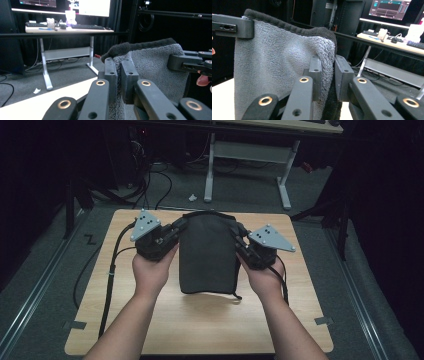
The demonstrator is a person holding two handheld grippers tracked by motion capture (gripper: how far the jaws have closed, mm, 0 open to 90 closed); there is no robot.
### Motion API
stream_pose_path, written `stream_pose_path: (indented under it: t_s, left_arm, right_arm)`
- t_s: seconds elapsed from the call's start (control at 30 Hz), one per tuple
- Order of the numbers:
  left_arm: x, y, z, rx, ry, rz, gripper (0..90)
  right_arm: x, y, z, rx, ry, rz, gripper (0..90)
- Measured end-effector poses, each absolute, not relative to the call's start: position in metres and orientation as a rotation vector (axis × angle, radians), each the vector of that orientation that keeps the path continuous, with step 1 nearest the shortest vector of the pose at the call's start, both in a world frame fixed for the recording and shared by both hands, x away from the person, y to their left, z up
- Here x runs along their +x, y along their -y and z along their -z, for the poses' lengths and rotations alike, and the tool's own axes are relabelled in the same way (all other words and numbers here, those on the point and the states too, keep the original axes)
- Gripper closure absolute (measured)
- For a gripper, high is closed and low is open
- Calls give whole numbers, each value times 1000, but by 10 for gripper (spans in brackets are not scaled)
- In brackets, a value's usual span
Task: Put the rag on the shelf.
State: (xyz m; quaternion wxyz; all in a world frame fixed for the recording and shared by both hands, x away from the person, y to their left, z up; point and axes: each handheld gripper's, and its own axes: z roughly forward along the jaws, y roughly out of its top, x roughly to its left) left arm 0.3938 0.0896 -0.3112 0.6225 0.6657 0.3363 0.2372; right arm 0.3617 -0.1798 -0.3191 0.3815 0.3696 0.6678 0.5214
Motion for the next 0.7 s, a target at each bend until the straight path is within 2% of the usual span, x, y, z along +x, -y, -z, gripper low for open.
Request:
stream_pose_path:
  t_s: [0.23,0.7]
  left_arm:
    - [426,-86,299,1563,-777,-571,849]
    - [482,-80,302,1574,-822,-608,849]
  right_arm:
    - [386,185,308,957,-1704,-1311,789]
    - [453,196,308,983,-1714,-1288,789]
